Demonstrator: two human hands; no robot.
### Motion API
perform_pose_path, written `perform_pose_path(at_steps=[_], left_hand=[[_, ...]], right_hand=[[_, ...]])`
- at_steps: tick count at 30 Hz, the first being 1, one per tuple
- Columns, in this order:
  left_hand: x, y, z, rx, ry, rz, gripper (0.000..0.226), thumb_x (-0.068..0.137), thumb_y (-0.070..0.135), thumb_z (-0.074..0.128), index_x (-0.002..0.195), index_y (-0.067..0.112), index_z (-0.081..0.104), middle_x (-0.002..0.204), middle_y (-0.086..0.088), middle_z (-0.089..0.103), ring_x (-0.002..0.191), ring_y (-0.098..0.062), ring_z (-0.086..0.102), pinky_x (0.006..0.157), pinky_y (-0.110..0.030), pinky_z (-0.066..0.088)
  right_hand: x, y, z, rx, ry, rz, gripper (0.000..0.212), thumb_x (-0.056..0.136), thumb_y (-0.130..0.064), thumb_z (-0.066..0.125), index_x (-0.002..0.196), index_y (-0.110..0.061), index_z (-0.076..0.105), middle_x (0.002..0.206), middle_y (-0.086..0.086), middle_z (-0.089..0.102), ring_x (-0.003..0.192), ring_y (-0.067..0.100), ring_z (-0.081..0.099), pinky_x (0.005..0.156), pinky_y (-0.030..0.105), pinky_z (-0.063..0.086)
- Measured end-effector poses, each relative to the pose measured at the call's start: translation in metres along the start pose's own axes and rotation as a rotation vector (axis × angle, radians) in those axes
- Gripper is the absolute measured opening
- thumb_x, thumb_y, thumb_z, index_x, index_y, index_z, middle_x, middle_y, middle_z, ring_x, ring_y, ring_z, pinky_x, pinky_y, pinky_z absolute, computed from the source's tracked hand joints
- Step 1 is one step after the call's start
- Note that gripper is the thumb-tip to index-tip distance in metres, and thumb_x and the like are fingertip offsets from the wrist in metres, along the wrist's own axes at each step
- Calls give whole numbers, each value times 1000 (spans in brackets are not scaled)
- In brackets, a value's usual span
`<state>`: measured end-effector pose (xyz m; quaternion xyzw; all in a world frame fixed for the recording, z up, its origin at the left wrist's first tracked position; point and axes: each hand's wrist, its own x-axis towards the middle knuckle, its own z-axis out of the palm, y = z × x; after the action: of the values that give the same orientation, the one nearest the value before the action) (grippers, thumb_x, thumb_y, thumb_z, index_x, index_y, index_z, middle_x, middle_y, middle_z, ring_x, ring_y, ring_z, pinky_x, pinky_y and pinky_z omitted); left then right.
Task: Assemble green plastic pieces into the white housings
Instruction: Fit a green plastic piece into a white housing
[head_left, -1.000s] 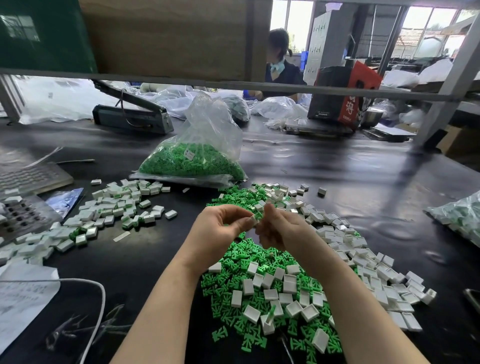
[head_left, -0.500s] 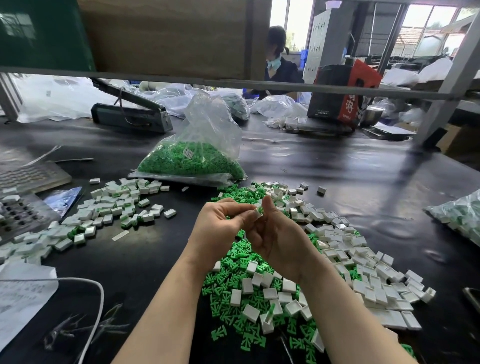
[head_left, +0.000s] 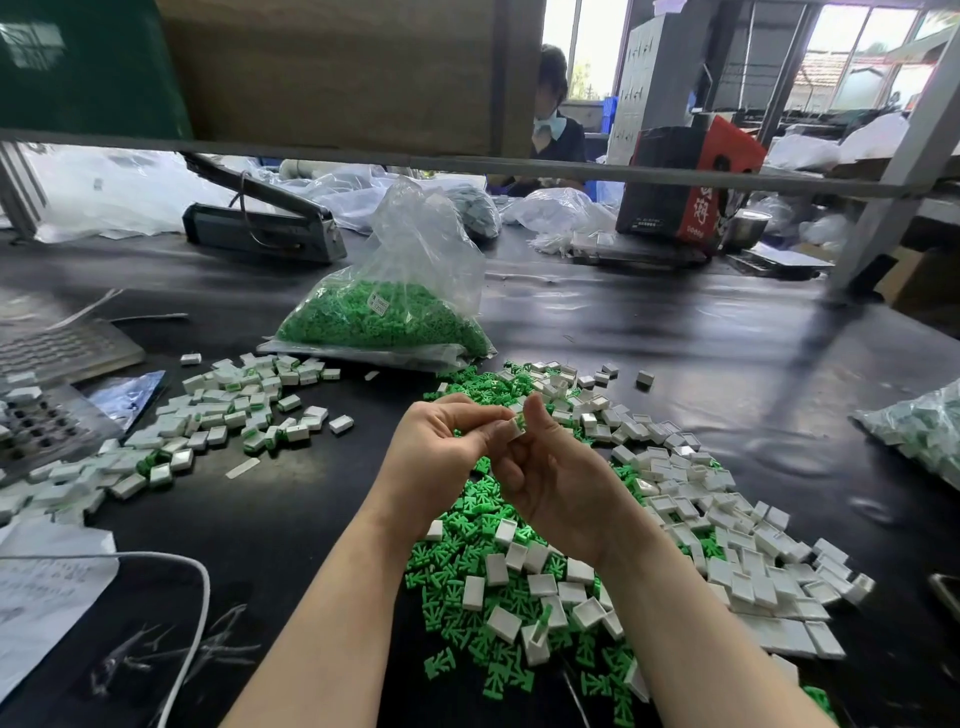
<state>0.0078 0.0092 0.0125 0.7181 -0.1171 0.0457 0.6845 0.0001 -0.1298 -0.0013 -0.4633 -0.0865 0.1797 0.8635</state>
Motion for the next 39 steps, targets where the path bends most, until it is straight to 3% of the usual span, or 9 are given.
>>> perform_pose_path(at_steps=[5, 10, 16, 20, 24, 27, 32, 35, 39], left_hand=[[0, 1, 1, -13, 8, 1, 10, 84, 5, 71, 85, 12, 78, 81, 0, 63, 80, -21, 64, 79, -50, 54], [0, 2, 0, -37, 21, 3, 8, 83, 8, 73, 87, 10, 79, 88, -9, 69, 88, -25, 68, 92, -46, 54], [-1, 2, 1, -15, -8, -27, 6, 86, 12, 72, 86, 16, 77, 83, -16, 74, 78, -25, 70, 82, -54, 54], [-1, 1, 1, 12, -4, -21, 8, 87, 8, 68, 84, 13, 73, 78, -16, 72, 73, -19, 67, 79, -45, 55], [0, 0, 1, 29, -5, -20, 9, 87, 4, 64, 84, 8, 71, 66, -3, 65, 61, -7, 60, 60, -22, 49], [0, -1, 1, 41, -6, -13, 13, 88, -1, 59, 84, 5, 70, 58, 6, 62, 50, 1, 52, 51, -11, 41], [-1, 2, 2, 33, -22, -11, 11, 86, -3, 59, 81, 3, 67, 58, -4, 61, 50, -9, 55, 53, -17, 45], [-2, 4, 4, -11, -49, -5, 13, 73, 6, 57, 81, -4, 62, 62, -22, 57, 51, -24, 56, 55, -28, 50], [-2, 3, 5, 9, -53, -1, 15, 68, 11, 55, 76, -2, 59, 62, -26, 52, 52, -25, 54, 55, -30, 49]], right_hand=[[2, 4, 3, 9, -12, -33, 38, 92, -43, 50, 77, -18, 74, 65, -3, 52, 54, 5, 46, 53, 15, 40], [3, 3, 2, 4, -32, -7, 47, 92, -55, 44, 79, -18, 70, 70, -2, 53, 57, 8, 47, 52, 18, 38], [3, 2, -2, -32, -20, -19, 40, 94, -47, 47, 78, -16, 67, 68, 2, 52, 58, 10, 49, 54, 20, 38], [3, 2, -4, -118, -39, -22, 35, 93, -45, 49, 86, -14, 64, 68, 1, 53, 60, 9, 51, 57, 20, 38], [4, 2, -7, -239, -49, -47, 50, 85, -51, 56, 105, -6, 58, 69, 1, 54, 63, 10, 48, 63, 24, 34], [6, 2, -10, -270, -65, -59, 52, 82, -54, 60, 103, -7, 58, 67, 0, 56, 63, 10, 47, 64, 26, 33], [7, 4, -12, -313, -53, -80, 60, 81, -52, 63, 117, -3, 63, 73, 0, 56, 67, 10, 46, 67, 27, 29], [6, 4, -12, -376, -59, -115, 47, 82, -51, 63, 117, -21, 70, 75, -2, 55, 69, 11, 43, 66, 28, 27], [5, 4, -13, -461, -17, -132, 42, 89, -46, 59, 112, -11, 67, 73, -2, 55, 69, 14, 39, 63, 29, 27]])
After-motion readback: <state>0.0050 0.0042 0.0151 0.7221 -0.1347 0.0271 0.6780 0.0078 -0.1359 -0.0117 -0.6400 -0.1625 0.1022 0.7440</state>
